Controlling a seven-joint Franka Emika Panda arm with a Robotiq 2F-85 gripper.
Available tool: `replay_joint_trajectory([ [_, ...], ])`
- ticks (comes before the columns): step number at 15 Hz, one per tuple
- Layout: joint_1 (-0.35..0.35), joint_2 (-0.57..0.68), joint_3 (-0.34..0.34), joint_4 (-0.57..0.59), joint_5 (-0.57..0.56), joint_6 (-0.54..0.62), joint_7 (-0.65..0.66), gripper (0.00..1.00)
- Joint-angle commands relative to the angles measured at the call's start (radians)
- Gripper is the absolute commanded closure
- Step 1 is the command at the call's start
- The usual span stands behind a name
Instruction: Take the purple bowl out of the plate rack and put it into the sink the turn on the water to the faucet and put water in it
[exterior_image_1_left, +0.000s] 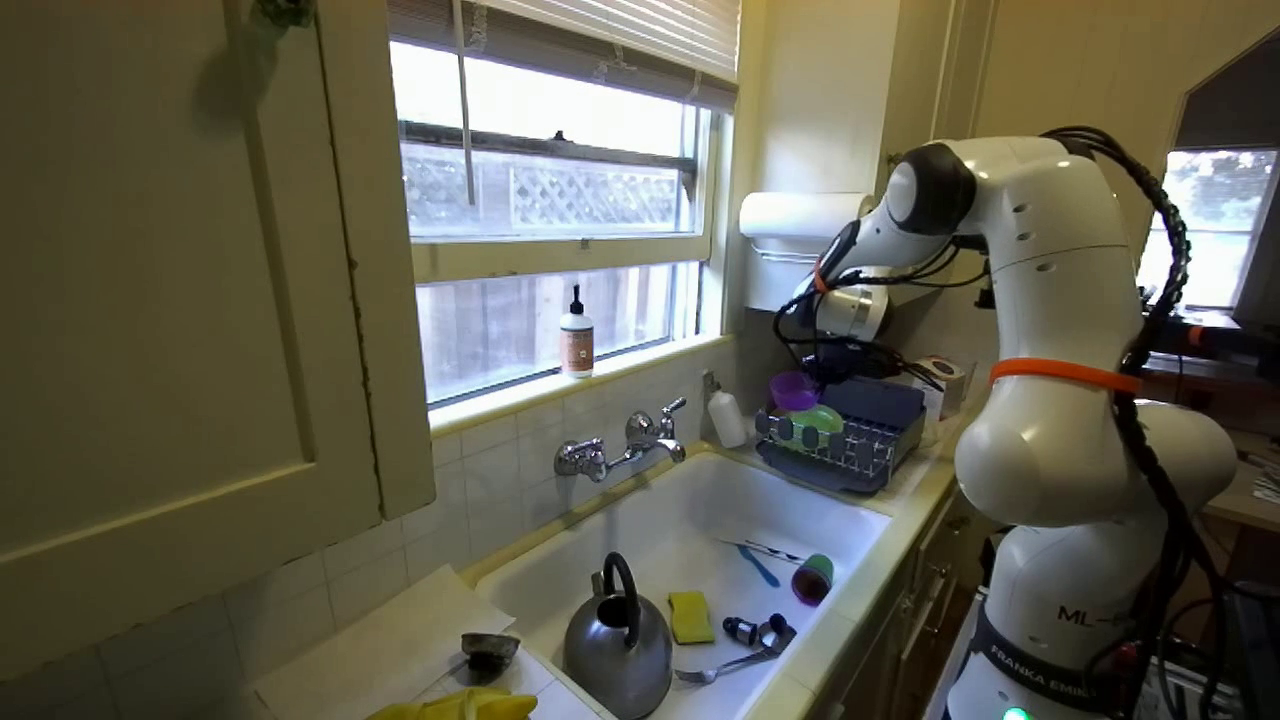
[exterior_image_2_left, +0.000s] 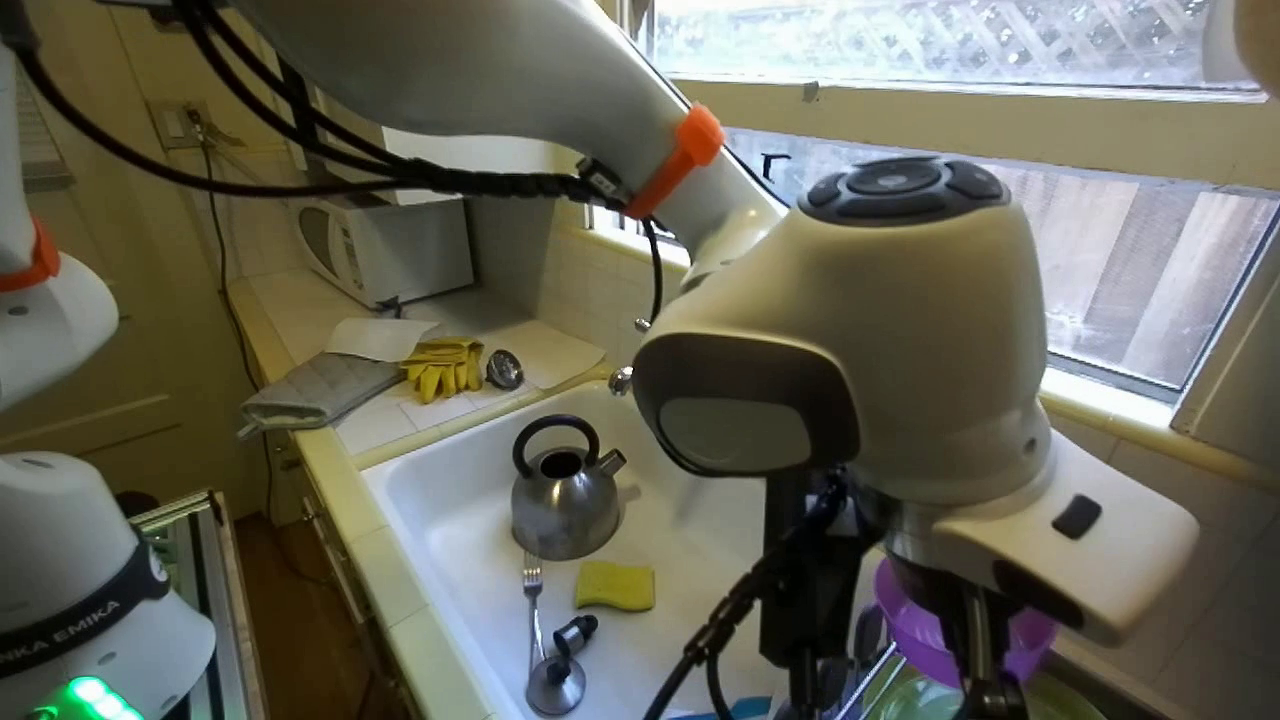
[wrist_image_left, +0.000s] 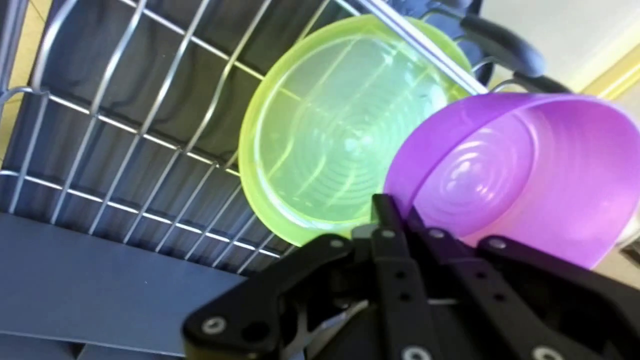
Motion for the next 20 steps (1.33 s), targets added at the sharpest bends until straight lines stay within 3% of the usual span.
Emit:
replay_joint_trajectory([
  [1,-0.020,-0.163,0.069,-0.149,0.072,-0.007,-0.127,0.99],
  [5,0.018,-0.237,0.103,-0.213,0.185,-0.060,-0.263,0.99],
  [6,-0.001,-0.246,0.137,-0.226,0.198,-0.068,-0.289,0.99],
  [8,0.056,-0.246,0.108,-0.233,0.247,-0.114,-0.349,0.99],
  [11,0.115,-0.220,0.087,-0.242,0.244,-0.152,-0.385,0.99],
  [14,0.168,-0.171,0.071,-0.247,0.211,-0.116,-0.374,0.99],
  [20,0.181,-0.169,0.062,-0.243,0.219,-0.129,-0.361,0.96],
])
